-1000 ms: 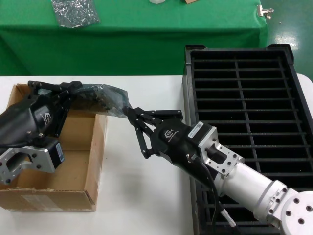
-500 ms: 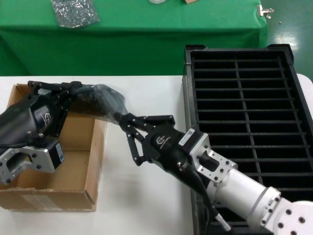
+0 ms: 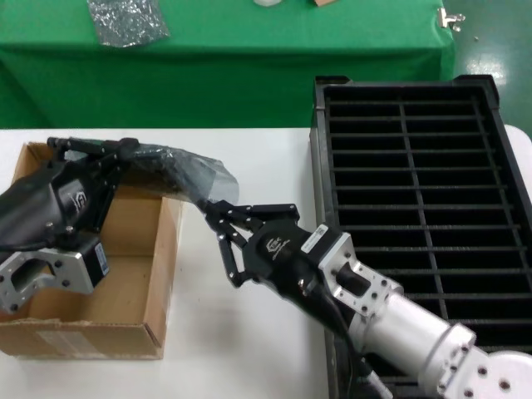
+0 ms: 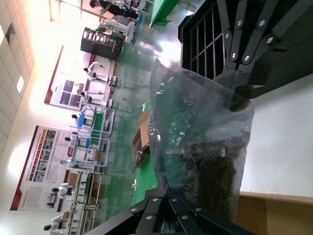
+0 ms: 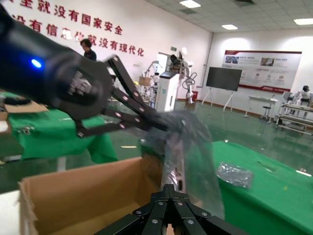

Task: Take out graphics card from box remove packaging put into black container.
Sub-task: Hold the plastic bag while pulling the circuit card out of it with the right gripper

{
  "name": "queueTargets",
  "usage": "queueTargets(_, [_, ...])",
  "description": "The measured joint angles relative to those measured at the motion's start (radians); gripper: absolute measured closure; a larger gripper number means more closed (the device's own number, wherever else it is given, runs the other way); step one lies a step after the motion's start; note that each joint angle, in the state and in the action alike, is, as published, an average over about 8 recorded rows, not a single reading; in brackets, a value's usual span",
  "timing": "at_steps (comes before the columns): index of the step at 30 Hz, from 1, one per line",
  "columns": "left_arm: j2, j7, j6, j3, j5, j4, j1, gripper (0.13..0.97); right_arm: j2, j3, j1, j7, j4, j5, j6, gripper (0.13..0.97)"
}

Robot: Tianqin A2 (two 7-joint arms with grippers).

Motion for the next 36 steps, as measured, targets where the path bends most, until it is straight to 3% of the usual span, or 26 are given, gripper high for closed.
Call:
queueTargets(18, [0.0, 0.0, 0.0, 0.0, 0.0, 0.0, 0.0, 0.958, -0.019, 0.036, 0.203, -0.308, -0.255, 0.244, -0.131, 0.961])
queueTargets(36, [0.0, 0.0, 0.0, 0.0, 0.0, 0.0, 0.0, 0.958, -0.016, 0.002, 0.278, -0.337, -0.347, 0.304, -0.228, 0.953])
